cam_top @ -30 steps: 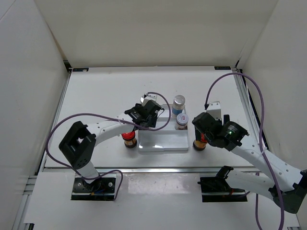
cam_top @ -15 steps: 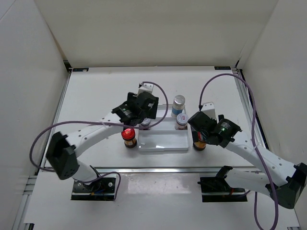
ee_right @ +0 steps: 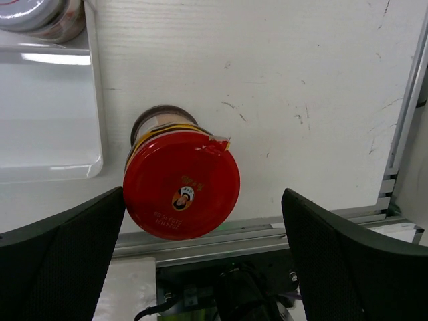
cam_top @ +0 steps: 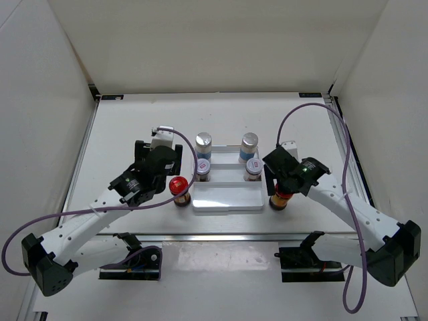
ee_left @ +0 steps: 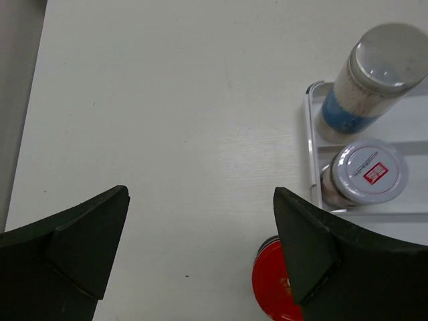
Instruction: Organize the condiment bottles
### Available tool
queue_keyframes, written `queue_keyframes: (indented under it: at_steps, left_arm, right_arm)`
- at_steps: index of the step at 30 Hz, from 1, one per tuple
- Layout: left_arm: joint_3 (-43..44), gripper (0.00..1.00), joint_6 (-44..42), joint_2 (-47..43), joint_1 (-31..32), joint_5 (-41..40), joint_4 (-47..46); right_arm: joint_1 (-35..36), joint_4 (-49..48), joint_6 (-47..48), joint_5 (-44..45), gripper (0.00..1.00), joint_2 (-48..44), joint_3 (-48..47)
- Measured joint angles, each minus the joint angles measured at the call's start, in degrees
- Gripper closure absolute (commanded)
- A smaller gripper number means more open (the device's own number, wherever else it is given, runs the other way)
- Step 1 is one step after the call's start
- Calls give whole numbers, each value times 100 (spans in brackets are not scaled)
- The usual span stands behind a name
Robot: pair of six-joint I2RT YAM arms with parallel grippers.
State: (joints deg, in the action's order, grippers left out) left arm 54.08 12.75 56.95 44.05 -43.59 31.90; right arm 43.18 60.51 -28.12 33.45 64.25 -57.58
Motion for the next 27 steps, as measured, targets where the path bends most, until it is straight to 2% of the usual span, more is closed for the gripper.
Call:
queue_keyframes:
  at_steps: [5, 12, 16, 19, 22, 23, 26, 27]
  left_arm:
    - [-57, 1, -96, 66, 72, -190, 81]
    - [-35, 1, -177, 168, 72, -295, 68]
    - [-26, 1, -181, 166, 70, -308, 68]
    - [-9, 1, -184, 166, 72, -339, 63]
    - [-4, 1, -221, 173, 70, -372, 57]
    - [-4, 1, -227, 179, 70, -376, 59]
    - [-4, 1, -238, 225, 70, -385, 39]
    - [-4, 1, -240, 245, 72, -382, 33]
  right_arm:
    - [-514, -212, 234, -483, 0, 87, 0]
    - [-662, -297, 431, -964, 0, 437, 0]
    - [-1062, -293, 455, -1272, 0, 599, -11]
    - [-1414, -295, 459, -1655, 9, 723, -39]
    - [-1569, -337, 442, -2085, 29, 743, -39]
    - [-1572, -356, 424, -2184, 41, 743, -39]
    - [-1580, -389, 372, -2406, 64, 743, -57]
    - [-1580, -378, 361, -2459, 76, 743, -74]
